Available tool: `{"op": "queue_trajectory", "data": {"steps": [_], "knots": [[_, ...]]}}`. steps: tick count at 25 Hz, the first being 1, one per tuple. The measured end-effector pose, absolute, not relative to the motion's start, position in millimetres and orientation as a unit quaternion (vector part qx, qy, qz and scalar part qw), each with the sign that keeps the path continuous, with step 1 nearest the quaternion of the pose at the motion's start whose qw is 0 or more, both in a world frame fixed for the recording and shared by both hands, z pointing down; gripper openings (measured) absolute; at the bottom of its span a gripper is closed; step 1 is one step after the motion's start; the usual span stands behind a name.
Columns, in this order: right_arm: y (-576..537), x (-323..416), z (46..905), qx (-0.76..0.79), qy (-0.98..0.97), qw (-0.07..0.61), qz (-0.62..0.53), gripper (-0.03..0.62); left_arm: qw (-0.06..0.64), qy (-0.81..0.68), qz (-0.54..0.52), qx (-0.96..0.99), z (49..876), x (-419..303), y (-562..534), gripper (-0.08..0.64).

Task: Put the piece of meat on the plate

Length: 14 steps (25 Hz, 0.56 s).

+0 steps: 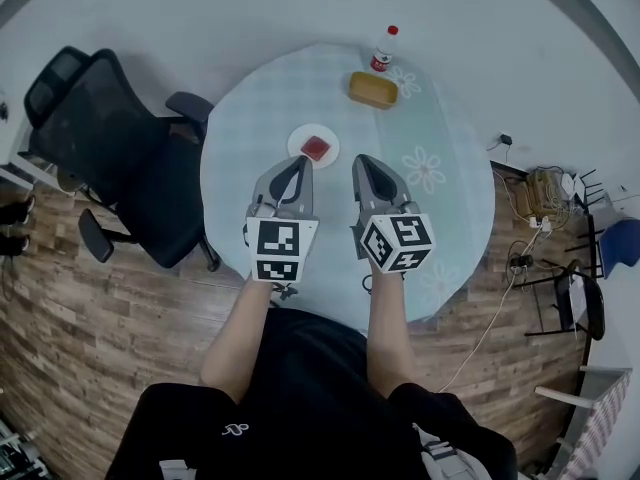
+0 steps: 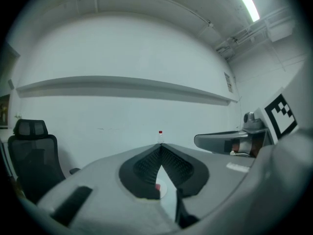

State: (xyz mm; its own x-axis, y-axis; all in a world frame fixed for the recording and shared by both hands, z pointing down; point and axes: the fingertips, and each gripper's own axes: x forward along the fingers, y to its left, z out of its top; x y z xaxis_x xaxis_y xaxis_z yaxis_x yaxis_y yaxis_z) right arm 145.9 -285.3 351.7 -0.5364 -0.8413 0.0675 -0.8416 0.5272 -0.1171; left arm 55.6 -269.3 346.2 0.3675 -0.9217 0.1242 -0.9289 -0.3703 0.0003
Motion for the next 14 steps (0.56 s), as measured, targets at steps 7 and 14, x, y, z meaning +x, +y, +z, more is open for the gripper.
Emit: {"op": "queue_trajectory", "data": {"steps": [7, 14], "knots": [[-285, 137, 354, 0.479, -0.876, 0.012, 0.057, 0.011, 0.031, -0.565, 0.062, 0.822, 349, 56, -266, 0.0], [-283, 130, 357, 0.463, -0.885, 0.019, 0.043, 0.01, 0.03, -0.562, 0.076, 0.823, 357, 62, -262, 0.0]]}}
